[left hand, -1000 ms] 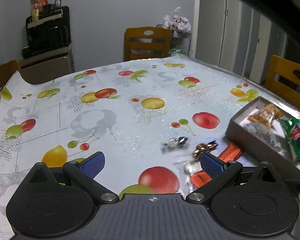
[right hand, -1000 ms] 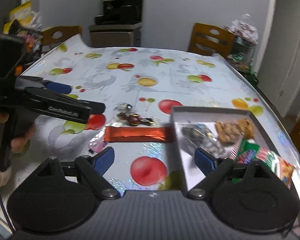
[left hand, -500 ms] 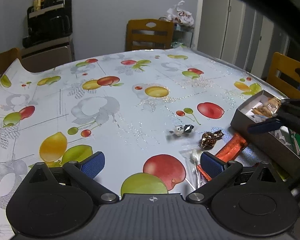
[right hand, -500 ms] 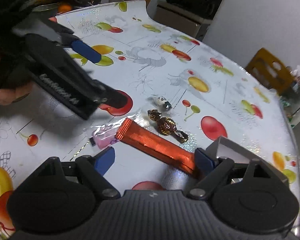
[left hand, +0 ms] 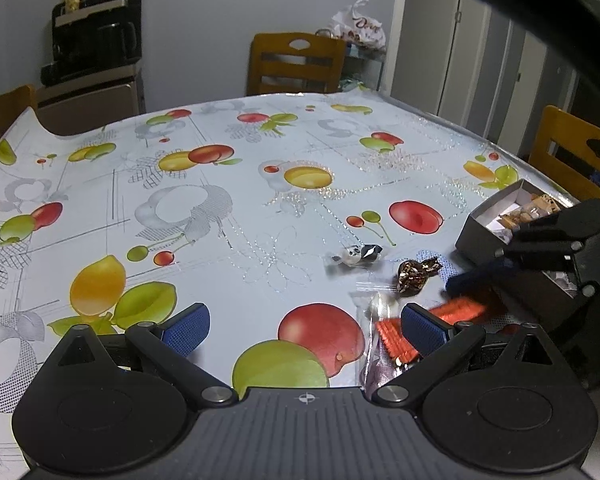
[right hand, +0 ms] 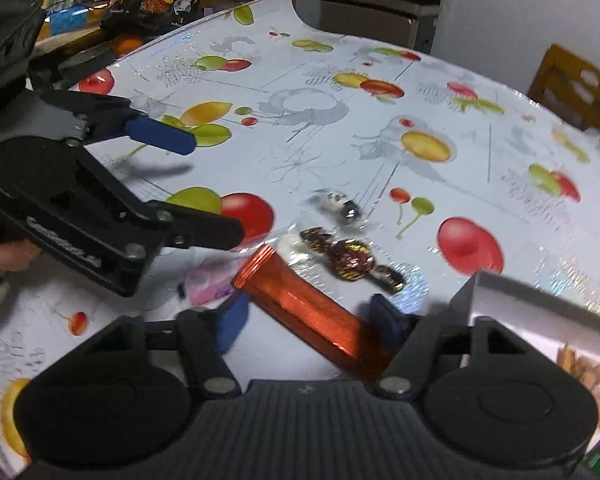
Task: Organize snacks
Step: 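Withdraw both open tools from the box toward the orange candy bar, then grasp the clear lollipop bag with left tool while right tool grasps orange candy bar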
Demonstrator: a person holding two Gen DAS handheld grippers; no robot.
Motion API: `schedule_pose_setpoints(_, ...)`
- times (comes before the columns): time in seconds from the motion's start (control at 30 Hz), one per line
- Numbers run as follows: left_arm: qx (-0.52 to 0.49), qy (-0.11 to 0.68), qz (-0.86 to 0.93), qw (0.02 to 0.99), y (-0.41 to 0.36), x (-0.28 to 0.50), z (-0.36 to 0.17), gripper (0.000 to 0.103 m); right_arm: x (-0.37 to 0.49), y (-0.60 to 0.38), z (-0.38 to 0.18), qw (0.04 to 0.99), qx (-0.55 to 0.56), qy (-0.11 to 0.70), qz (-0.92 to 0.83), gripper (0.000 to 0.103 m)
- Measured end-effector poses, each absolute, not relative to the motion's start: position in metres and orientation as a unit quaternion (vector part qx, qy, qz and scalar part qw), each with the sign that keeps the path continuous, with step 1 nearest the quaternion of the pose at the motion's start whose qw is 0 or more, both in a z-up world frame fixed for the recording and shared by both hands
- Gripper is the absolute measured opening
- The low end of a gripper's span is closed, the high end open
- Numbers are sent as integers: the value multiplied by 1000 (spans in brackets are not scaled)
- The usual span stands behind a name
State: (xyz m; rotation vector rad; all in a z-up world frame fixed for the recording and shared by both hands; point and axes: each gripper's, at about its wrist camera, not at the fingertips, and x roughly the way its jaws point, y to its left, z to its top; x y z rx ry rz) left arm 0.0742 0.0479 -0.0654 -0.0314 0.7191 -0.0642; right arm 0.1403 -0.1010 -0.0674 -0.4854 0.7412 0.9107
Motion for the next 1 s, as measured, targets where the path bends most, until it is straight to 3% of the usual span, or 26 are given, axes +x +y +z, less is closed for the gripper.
schedule_pose_setpoints(0.27, -16, 351, -35, 936, 48, 73, -65, 103, 107, -97, -64, 817, -224, 356, 394, 38)
schedule_pose_setpoints(0.67, 4, 350, -57, 935, 36, 73, -75, 103, 62, -137, -69, 878, -154, 363, 272, 33)
schedule_pose_setpoints(0.73, 7, 350, -58, 935, 34, 73, -77, 103, 58, -144, -69, 880, -136, 367, 269, 36)
schedule_pose_setpoints(0.8, 9, 349, -58, 935, 33, 73, -79, 103, 53, -152, -68, 886, -117, 362, 267, 55)
schedule_pose_setpoints(0.87, 12, 349, -60, 935, 31, 74, -80, 102, 52, -156, -67, 892, -108, 351, 262, 66)
schedule_pose_setpoints(1.0, 18, 348, -64, 935, 26, 74, -83, 99, 49, -159, -66, 897, -103, 337, 267, 67)
